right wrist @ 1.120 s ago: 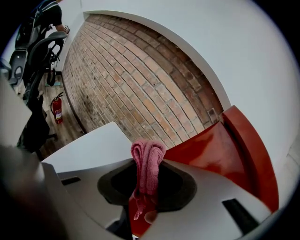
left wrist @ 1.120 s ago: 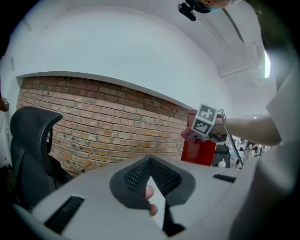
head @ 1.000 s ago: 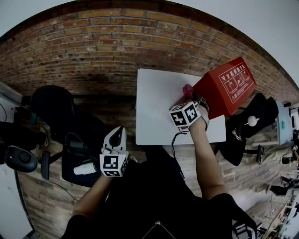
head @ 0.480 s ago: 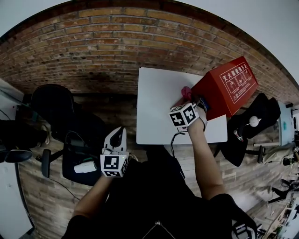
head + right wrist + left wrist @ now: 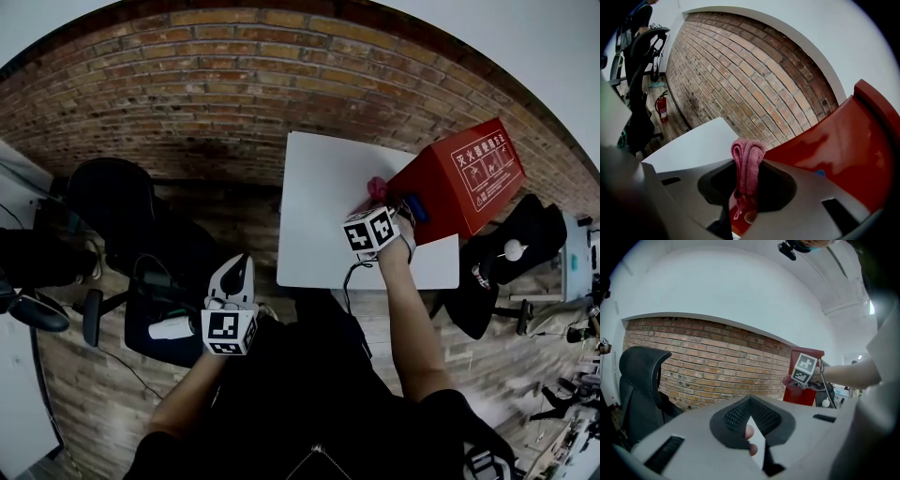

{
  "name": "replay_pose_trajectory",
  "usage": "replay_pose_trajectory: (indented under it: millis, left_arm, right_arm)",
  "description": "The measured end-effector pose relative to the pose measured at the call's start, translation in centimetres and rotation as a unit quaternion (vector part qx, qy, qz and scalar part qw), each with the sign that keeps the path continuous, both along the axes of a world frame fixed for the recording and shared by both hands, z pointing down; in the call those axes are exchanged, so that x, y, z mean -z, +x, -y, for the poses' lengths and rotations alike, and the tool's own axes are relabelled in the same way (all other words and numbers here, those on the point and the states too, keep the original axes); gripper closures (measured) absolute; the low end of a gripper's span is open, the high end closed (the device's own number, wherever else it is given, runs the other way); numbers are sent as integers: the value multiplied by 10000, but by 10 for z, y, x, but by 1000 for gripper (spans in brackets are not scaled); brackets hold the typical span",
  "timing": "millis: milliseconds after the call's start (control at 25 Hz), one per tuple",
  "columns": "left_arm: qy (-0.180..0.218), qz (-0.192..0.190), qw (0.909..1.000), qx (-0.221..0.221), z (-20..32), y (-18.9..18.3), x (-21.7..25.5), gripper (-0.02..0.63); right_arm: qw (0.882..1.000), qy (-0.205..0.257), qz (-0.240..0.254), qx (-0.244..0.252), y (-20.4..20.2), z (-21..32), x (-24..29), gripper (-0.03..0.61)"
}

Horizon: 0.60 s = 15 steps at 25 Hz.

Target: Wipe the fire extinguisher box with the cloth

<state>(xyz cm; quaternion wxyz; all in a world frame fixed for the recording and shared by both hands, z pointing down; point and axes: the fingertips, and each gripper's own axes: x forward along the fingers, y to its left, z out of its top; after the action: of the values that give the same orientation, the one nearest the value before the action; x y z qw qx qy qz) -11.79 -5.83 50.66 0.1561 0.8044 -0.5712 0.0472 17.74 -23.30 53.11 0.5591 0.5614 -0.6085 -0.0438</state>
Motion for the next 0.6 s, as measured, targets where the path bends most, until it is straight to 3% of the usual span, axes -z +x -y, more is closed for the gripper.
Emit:
replay_pose_trajectory:
  millis: [600]
  left_arm:
    - [-82,38,9999,136,-5,-10,-5,584]
  right_arm:
    - [9999,-152,29,-22,-3,2,-32,472]
